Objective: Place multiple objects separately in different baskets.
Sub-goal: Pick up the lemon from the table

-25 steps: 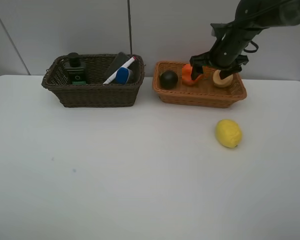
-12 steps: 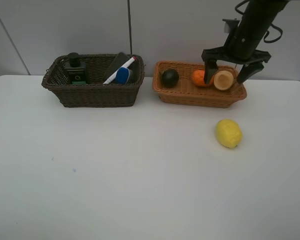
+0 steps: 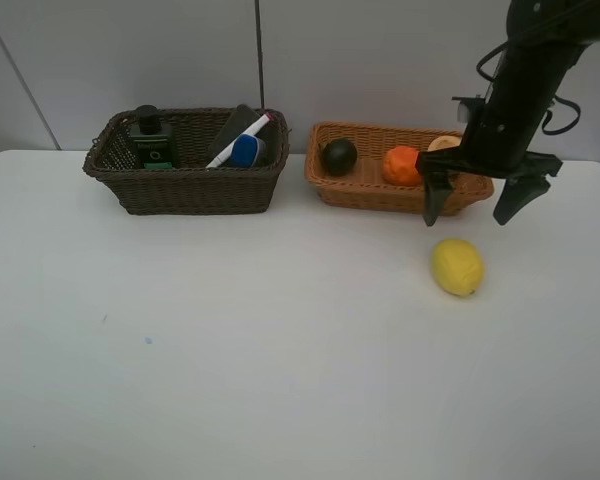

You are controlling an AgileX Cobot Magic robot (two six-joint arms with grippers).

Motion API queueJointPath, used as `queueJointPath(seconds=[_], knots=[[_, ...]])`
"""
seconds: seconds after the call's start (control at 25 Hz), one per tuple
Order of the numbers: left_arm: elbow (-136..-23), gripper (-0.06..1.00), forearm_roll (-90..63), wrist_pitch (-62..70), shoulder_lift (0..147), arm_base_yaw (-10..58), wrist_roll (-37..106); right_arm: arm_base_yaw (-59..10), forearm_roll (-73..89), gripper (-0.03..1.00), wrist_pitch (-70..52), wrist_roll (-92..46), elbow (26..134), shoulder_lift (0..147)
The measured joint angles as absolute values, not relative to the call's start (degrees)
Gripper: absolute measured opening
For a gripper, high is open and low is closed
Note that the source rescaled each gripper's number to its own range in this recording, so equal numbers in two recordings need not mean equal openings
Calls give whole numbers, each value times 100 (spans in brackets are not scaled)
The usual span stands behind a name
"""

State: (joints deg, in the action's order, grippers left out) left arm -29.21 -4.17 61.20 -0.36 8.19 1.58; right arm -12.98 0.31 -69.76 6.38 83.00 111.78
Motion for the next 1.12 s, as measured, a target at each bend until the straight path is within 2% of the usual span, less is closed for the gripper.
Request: queueJointPath(seconds=[0.16,0.52,0.72,1.12], knots=[[-2921,100,-417,6120,-36,819,158,-1298,45,100,-6764,638,7744,11035],[-2921,100,-417,6120,-36,819,158,-1298,35,100,-5258,428,6816,11023],[-2921,100,-417,6120,-36,819,158,-1298,0,100,-4762,319,6737,11166],[-2921,100,-417,6120,-36,819,158,-1298,0,100,-4580,304,6737,11621]])
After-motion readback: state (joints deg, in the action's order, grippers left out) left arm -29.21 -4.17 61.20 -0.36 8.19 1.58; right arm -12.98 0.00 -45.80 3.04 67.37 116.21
